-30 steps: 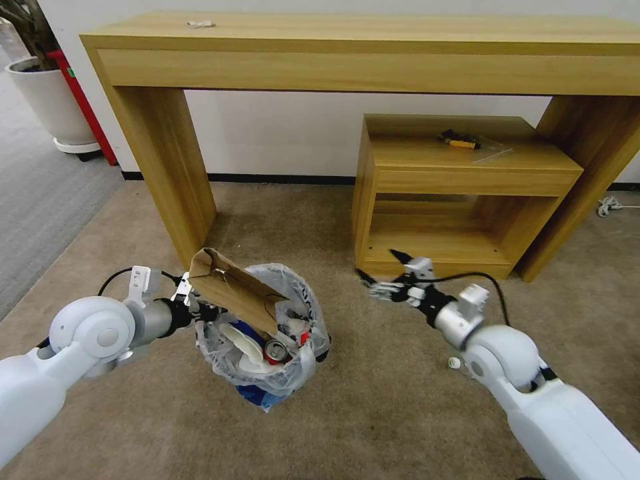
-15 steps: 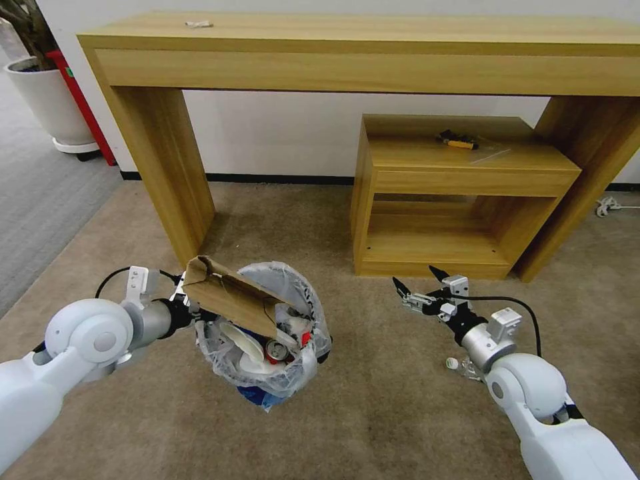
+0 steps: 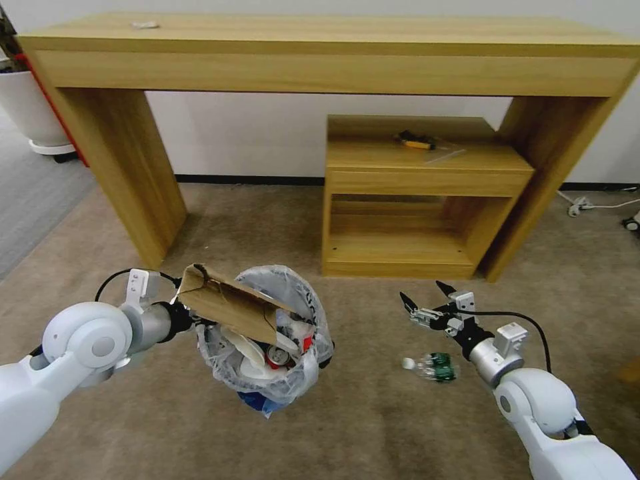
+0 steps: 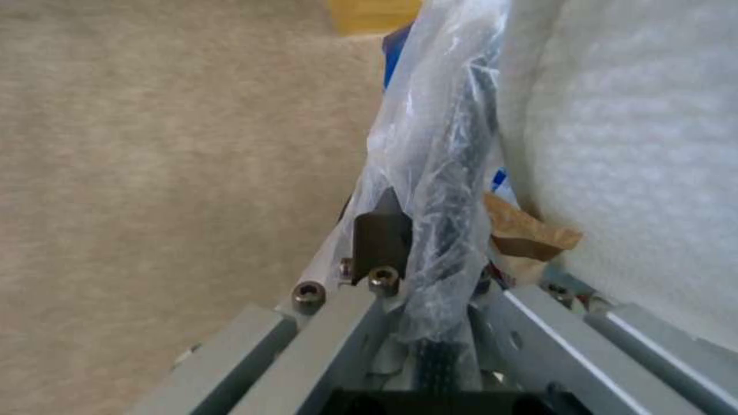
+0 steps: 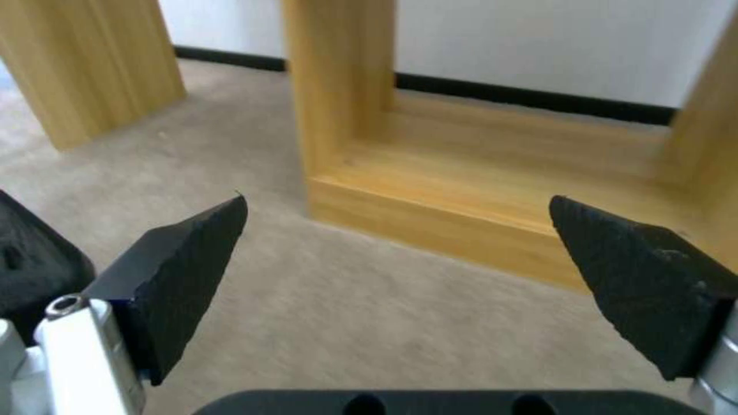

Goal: Pick up the trash bin and place the garbage on the floor into it.

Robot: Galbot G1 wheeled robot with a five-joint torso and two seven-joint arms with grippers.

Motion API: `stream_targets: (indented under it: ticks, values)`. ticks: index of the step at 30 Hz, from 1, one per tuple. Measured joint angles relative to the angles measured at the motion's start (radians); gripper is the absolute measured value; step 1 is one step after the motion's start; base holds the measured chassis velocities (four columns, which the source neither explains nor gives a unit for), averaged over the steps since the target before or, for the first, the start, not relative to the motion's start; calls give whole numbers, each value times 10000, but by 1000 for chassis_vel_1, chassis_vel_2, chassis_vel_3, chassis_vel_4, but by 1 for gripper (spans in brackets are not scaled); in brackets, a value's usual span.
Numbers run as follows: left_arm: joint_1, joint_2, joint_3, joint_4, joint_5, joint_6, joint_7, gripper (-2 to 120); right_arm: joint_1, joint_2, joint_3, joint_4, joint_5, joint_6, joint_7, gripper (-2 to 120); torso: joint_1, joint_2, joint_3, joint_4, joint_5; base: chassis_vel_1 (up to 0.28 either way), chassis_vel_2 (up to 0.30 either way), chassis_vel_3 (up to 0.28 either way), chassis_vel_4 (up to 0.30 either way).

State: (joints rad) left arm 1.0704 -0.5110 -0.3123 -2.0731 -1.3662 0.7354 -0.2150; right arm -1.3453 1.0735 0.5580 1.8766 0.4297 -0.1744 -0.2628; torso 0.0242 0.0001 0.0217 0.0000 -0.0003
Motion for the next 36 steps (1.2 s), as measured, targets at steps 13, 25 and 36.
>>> stream_targets:
  ticks: [13, 25, 36]
  values:
    - [63, 13, 15, -49, -22, 0, -49, 0, 323, -1347, -122, -2702, -1439, 273, -3163, 100, 0, 0, 0, 1, -8, -115, -123, 110, 108]
    - [27, -49, 197, -73, -121, 0, -223, 0, 1667, -1422, -1819, -4787, -2802, 360, -3756, 100, 0, -2, 0, -3, 0, 10, 17, -11, -7]
    - [-222, -17, 508, -5, -235, 0, -226, 0, 3134, -978, -2467, -6724, -3794, 202, -4486, 100, 0, -2, 0, -2, -2, 0, 0, 0, 0]
